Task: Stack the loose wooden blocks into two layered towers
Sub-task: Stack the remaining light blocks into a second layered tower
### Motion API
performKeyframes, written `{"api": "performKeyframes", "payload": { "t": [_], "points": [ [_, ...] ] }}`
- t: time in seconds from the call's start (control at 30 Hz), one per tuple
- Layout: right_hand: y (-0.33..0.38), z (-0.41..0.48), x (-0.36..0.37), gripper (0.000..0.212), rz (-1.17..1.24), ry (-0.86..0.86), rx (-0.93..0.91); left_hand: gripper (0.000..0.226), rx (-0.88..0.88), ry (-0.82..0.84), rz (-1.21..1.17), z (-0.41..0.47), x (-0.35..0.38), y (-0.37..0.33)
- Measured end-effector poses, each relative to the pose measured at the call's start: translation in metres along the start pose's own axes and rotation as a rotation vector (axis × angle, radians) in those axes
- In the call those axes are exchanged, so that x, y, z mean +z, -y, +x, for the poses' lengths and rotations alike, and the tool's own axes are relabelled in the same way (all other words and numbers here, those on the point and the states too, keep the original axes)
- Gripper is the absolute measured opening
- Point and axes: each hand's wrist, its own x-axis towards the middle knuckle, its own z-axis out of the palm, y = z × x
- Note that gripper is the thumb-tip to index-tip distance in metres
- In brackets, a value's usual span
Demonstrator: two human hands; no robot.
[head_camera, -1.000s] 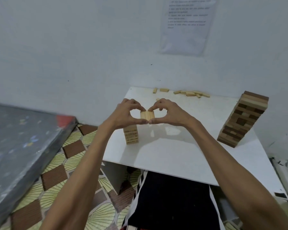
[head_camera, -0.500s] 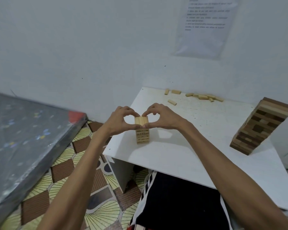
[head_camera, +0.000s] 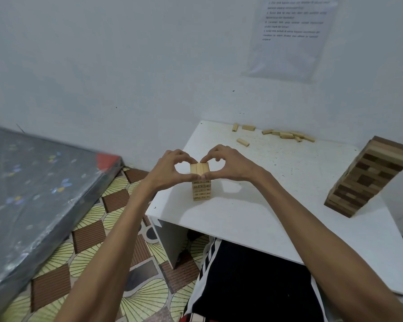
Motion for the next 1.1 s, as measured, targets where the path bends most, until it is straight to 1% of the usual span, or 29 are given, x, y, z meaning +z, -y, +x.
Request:
{"api": "performKeyframes", "payload": {
  "t": [0.4,0.57,0.7,0.93,1.0,1.1],
  "points": [
    [-0.0002,-0.0017,-0.0012,0.052,0.013,0.004,0.010,0.059,-0.006,-0.008,-0.007,0.0029,0.0030,0.0032],
    [0.0001,-0.0022,-0.0020,0.053,0.014,0.009,0.015,0.065,-0.011,0.004,-0.012,0.0029,0.0039,0.0030],
    [-0.0004,-0.0026,-0.0027,0.050,0.021,0.010,0.013,0.060,0.000,0.000,-0.014,0.0029,0.0047,0.0023],
    [-0.0011,-0.0043,-0.0018,0.047,0.039,0.008,0.022,0.062,-0.021,0.016,-0.022,0.0050,0.0076,0.0075],
    [-0.0006,-0.0050,-0.0014,0.045,0.044,0.010,0.019,0.059,-0.018,0.015,-0.033,0.0046,0.0086,0.0087],
    [-0.0007,-0.0056,-0.0007,0.045,0.058,0.006,0.027,0.048,-0.013,0.016,-0.053,0.0030,0.0095,0.0095]
  ]
}}
